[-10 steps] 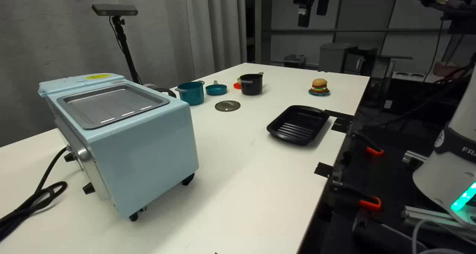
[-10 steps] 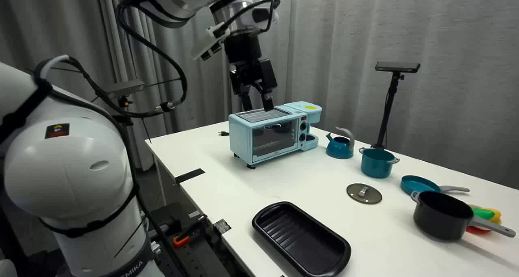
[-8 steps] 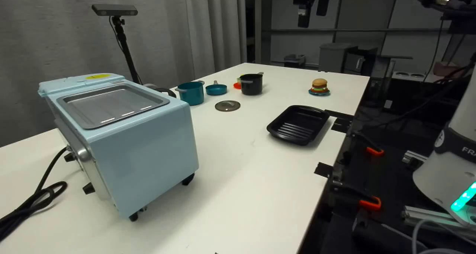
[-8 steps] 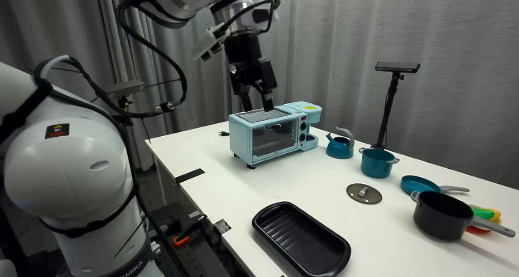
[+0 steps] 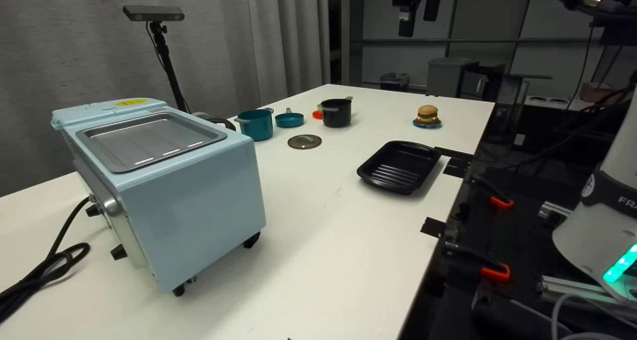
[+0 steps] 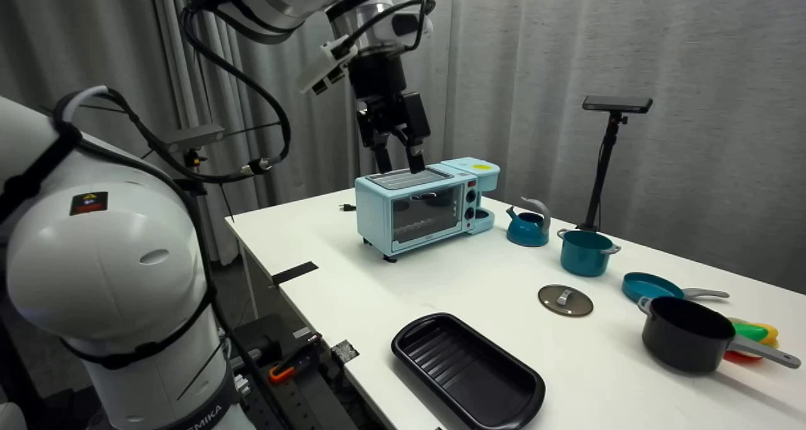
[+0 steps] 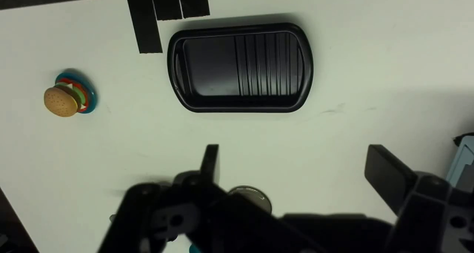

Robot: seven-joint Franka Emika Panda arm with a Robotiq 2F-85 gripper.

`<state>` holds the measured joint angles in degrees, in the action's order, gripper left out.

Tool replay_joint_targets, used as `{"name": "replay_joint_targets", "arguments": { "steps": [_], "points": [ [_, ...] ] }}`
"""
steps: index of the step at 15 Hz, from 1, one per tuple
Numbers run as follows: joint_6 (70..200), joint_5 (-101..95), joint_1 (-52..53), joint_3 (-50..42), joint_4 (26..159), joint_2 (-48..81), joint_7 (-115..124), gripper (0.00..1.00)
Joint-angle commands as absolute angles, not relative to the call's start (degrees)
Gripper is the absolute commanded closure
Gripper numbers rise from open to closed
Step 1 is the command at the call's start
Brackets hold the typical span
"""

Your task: Place the lid on top of the blue pot

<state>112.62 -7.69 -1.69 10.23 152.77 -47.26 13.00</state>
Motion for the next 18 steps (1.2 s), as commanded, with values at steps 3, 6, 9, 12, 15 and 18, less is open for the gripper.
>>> {"name": "replay_joint_targets", "arguments": {
  "steps": [3,6,9,12,15,18],
  "points": [
    [112.42,-8.09,-1.10,9.76,152.63,-47.15,13.36,0.00],
    [112.42,-8.09,-1.10,9.76,152.63,-47.15,13.36,0.00],
    [113.00,-8.32,-1.21,9.92,152.60,-46.70,13.48,0.00],
    [114.95,-9.03,-1.82,10.08,151.92,-43.52,13.57,0.00],
    [118.78,-8.95,-1.80,9.56,151.04,-38.02,12.67,0.00],
    [123.04,-9.26,-2.13,8.97,149.28,-30.48,11.99,0.00]
  ]
}}
